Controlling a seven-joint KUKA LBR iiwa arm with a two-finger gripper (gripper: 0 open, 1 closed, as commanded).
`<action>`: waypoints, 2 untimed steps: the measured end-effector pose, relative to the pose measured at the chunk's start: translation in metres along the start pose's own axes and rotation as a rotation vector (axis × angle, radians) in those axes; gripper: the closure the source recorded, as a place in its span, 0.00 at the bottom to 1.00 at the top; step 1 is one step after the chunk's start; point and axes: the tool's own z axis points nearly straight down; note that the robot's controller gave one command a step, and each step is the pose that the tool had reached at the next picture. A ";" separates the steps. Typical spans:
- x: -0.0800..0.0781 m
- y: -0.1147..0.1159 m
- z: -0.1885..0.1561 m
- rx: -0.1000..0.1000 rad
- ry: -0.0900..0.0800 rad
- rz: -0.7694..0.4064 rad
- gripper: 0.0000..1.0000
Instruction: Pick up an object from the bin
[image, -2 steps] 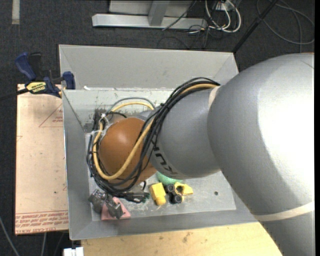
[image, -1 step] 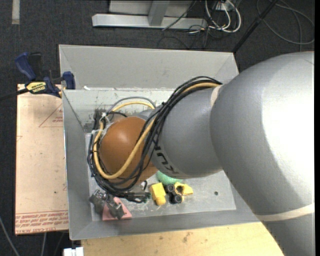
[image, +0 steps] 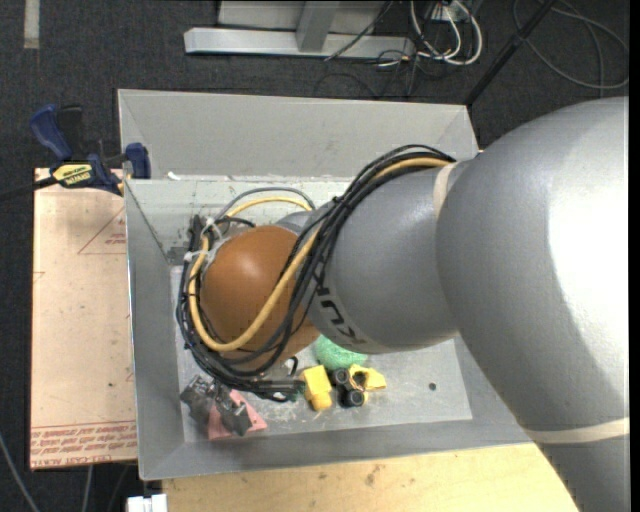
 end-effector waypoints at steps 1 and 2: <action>-0.001 0.000 -0.015 0.002 -0.004 0.000 1.00; 0.000 0.000 -0.029 0.000 -0.001 0.000 1.00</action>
Offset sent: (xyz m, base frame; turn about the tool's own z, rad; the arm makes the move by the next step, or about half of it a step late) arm 0.0001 -0.0002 0.0723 0.0000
